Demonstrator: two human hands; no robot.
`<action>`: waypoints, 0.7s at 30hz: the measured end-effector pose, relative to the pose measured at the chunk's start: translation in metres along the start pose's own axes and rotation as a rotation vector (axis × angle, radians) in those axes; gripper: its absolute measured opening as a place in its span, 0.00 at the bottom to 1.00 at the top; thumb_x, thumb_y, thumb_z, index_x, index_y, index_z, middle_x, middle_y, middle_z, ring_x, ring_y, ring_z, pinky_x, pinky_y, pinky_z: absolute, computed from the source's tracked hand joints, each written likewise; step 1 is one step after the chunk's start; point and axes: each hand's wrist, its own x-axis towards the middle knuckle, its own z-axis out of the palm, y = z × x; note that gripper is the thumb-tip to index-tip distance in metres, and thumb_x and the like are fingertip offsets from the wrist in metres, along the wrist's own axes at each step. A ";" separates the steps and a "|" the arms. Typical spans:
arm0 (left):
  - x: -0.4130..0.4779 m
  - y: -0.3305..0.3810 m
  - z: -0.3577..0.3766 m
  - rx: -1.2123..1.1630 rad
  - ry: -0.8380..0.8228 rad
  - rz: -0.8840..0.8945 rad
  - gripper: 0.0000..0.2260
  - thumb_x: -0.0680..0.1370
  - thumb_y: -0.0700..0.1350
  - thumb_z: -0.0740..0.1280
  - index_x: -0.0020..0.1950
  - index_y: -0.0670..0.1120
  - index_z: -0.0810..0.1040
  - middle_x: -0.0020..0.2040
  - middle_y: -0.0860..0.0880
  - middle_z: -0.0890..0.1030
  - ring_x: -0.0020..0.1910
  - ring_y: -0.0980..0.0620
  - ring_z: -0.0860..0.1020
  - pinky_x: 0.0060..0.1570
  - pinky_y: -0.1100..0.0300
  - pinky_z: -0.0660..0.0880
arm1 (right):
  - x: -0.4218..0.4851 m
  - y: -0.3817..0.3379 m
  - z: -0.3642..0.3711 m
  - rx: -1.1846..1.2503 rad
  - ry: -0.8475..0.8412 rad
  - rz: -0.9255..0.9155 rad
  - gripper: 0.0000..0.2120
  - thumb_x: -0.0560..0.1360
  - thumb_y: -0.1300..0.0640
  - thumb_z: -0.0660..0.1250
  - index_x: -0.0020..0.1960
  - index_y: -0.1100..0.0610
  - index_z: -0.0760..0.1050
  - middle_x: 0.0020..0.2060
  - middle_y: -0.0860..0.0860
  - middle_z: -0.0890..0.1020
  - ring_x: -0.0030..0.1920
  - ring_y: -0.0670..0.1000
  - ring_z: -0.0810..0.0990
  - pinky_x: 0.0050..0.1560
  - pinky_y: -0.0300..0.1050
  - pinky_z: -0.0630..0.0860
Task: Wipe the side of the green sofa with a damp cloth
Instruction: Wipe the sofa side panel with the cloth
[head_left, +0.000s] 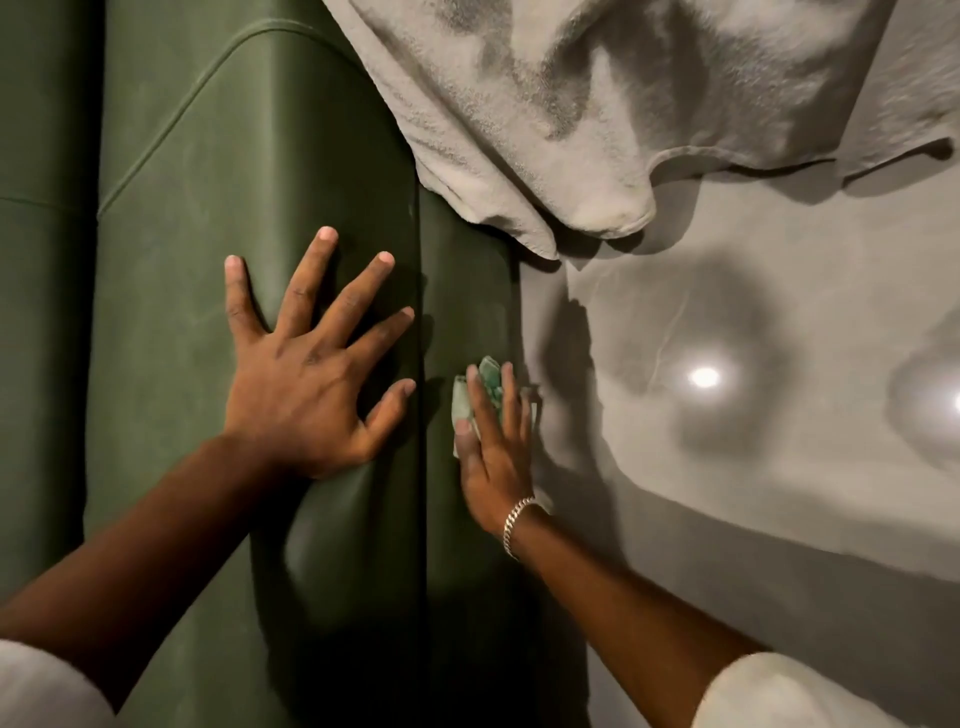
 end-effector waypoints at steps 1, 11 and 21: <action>0.001 0.001 0.000 -0.007 0.003 0.007 0.28 0.75 0.65 0.54 0.68 0.54 0.76 0.79 0.50 0.65 0.82 0.40 0.50 0.69 0.22 0.49 | 0.009 -0.007 0.002 -0.017 0.014 -0.022 0.25 0.78 0.41 0.44 0.75 0.36 0.48 0.80 0.49 0.45 0.79 0.59 0.46 0.77 0.61 0.47; 0.000 -0.001 0.008 -0.028 0.108 0.022 0.25 0.75 0.65 0.57 0.62 0.53 0.81 0.76 0.50 0.70 0.81 0.40 0.54 0.69 0.23 0.50 | 0.147 -0.021 -0.023 -0.028 0.127 -0.042 0.24 0.80 0.47 0.49 0.76 0.45 0.55 0.79 0.56 0.54 0.77 0.60 0.57 0.76 0.59 0.53; -0.005 -0.004 0.007 -0.208 0.233 -0.013 0.19 0.77 0.57 0.60 0.57 0.48 0.84 0.65 0.49 0.82 0.77 0.46 0.66 0.72 0.25 0.51 | 0.030 0.002 -0.029 0.236 -0.069 0.258 0.25 0.79 0.42 0.55 0.75 0.46 0.60 0.77 0.50 0.61 0.77 0.52 0.59 0.71 0.39 0.53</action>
